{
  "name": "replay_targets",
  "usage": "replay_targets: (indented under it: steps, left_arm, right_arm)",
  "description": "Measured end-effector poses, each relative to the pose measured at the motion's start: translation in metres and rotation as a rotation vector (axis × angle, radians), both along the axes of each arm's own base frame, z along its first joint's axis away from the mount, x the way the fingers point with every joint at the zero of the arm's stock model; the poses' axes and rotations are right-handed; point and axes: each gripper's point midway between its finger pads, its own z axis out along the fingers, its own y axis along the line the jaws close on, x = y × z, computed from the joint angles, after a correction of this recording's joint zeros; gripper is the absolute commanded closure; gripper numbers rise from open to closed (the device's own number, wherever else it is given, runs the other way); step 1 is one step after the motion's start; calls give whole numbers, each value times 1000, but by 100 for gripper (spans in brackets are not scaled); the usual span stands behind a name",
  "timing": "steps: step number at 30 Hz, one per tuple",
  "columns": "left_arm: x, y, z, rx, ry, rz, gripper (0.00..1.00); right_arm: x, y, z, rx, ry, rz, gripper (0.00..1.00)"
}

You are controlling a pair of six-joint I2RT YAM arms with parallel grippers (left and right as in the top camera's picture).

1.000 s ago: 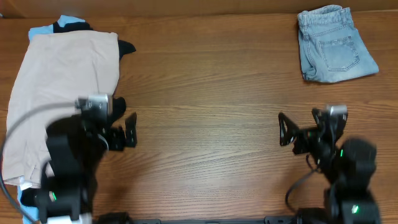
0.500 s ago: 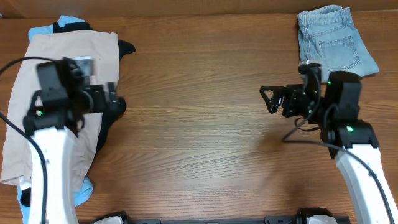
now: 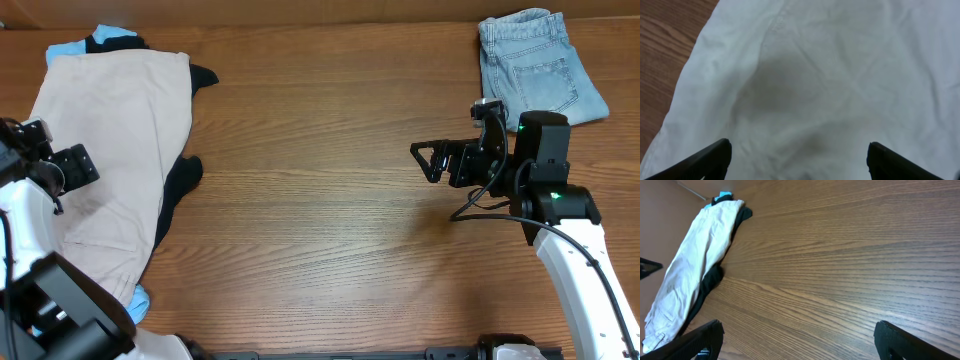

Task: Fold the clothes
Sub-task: 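Reach the left gripper to the beige shorts and grasp them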

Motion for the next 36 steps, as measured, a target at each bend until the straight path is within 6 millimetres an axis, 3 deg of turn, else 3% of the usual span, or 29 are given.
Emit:
replay_targets:
  steps: [4, 9, 15, 17, 19, 21, 27, 32, 36]
  left_arm:
    - [0, 16, -21, 46, 45, -49, 11]
    - [-4, 43, -30, 85, 37, -34, 13]
    - [-19, 65, -52, 60, 53, -16, 22]
    - [-19, 62, -66, 30, 65, -29, 29]
    - [-17, 58, -75, 4, 65, -44, 47]
    - [-13, 55, -73, -3, 53, -57, 70]
    - [-9, 46, -70, -51, 50, -45, 96]
    - [-11, 36, -47, -123, 56, 22, 96]
    - [-4, 7, -11, -201, 15, 40, 96]
  right_arm:
    - [-2, 0, -2, 1, 11, 0, 0]
    - [-6, 0, -6, 1, 37, 0, 0]
    - [-8, 0, -7, 2, 50, 2, 0]
    - [-8, 0, -7, 2, 49, 2, 1]
    - [-8, 0, -7, 2, 49, 1, 1]
    - [-8, 0, -7, 2, 49, 2, 2]
    - [-4, 0, -4, 2, 26, 2, 4]
    - [1, 0, 1, 4, -7, 0, 8]
    - [3, 0, 4, 6, -18, -2, 11]
